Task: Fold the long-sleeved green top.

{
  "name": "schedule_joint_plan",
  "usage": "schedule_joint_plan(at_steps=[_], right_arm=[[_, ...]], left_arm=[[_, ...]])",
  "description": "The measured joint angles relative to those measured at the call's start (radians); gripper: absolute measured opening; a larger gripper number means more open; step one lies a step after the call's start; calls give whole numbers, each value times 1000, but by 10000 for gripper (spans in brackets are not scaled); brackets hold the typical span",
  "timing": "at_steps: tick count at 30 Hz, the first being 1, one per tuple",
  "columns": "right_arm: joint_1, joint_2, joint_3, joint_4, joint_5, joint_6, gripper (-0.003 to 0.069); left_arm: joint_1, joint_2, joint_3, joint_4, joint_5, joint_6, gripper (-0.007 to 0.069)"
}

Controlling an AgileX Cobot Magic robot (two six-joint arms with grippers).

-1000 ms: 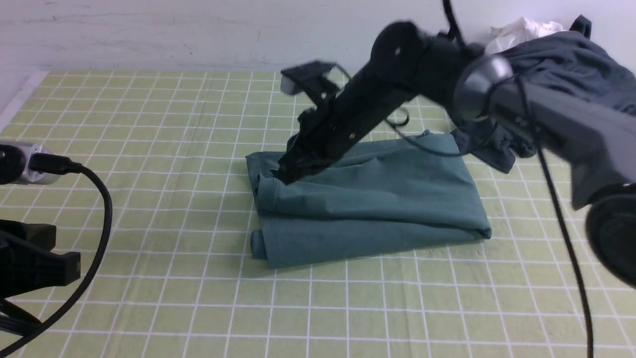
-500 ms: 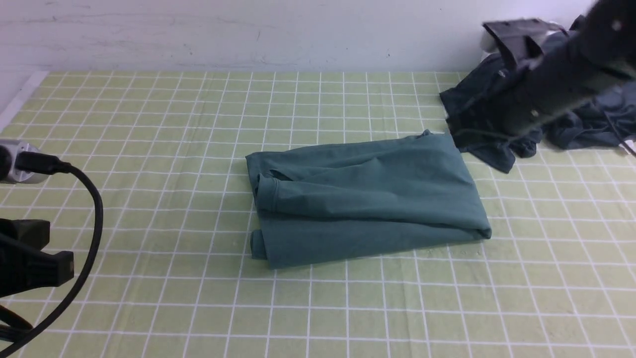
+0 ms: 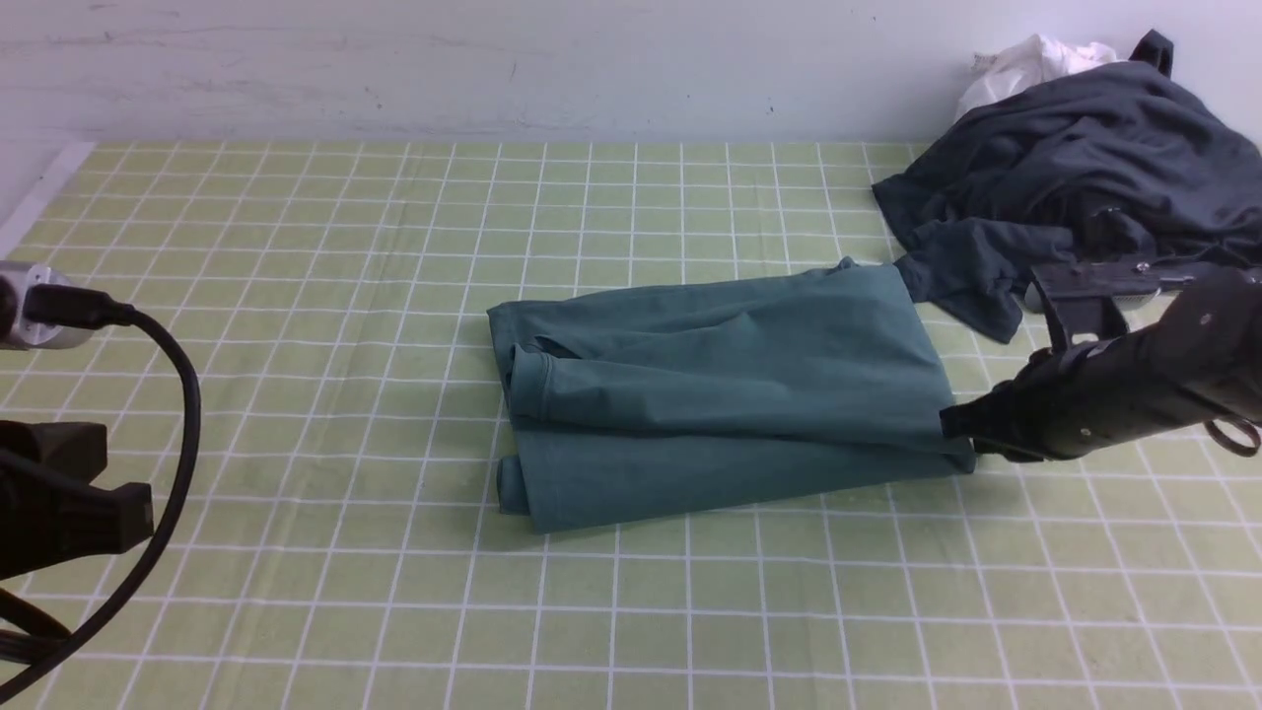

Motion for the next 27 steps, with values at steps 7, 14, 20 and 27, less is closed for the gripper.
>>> schedule_joint_plan(at_steps=[7,14,20,27], right_arm=[[17,33,-48,21,68,-35,-10],[42,-96,17,-10,213,-66,-10],[37,-321,43,-172,235,-25,-10],[35,-633,46,-303,327,127,-10]], left_arm=[[0,0,0,-3,25,0,-4],[0,0,1,-3,27,0,-4],[0,0,1,-20,28,0,-4],[-24,-1,1,-23,24,89,-4]])
